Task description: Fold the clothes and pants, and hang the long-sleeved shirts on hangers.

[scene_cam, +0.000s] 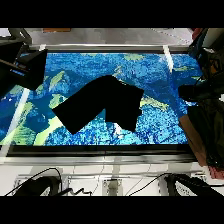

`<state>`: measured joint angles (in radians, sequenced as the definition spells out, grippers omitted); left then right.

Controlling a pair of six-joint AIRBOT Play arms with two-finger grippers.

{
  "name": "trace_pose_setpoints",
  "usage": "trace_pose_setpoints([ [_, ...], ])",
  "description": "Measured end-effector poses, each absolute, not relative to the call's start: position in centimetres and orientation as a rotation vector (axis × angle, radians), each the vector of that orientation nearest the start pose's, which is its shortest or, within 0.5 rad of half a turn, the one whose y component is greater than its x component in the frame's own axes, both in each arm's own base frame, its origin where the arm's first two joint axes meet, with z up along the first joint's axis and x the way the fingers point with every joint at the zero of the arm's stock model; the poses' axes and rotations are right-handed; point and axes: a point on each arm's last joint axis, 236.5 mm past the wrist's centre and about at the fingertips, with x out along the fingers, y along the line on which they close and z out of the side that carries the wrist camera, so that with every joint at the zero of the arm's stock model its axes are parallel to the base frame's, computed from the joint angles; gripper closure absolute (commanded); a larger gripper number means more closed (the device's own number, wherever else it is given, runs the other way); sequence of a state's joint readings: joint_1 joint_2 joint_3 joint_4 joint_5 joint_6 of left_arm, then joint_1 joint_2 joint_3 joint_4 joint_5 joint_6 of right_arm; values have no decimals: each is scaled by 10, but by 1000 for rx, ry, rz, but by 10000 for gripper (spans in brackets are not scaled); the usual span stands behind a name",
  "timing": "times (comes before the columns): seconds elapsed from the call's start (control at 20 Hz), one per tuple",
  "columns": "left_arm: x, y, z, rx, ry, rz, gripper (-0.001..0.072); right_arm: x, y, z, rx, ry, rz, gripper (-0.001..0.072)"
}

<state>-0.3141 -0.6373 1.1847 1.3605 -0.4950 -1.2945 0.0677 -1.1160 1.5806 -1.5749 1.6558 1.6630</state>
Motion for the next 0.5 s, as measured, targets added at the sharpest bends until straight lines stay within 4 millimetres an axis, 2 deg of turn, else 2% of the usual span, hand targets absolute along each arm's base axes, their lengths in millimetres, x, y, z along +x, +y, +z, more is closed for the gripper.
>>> trace_pose_setpoints([
  [0.5,318,-128,396,83,-81,-410,6,330,21,181,38,1184,2,690],
])
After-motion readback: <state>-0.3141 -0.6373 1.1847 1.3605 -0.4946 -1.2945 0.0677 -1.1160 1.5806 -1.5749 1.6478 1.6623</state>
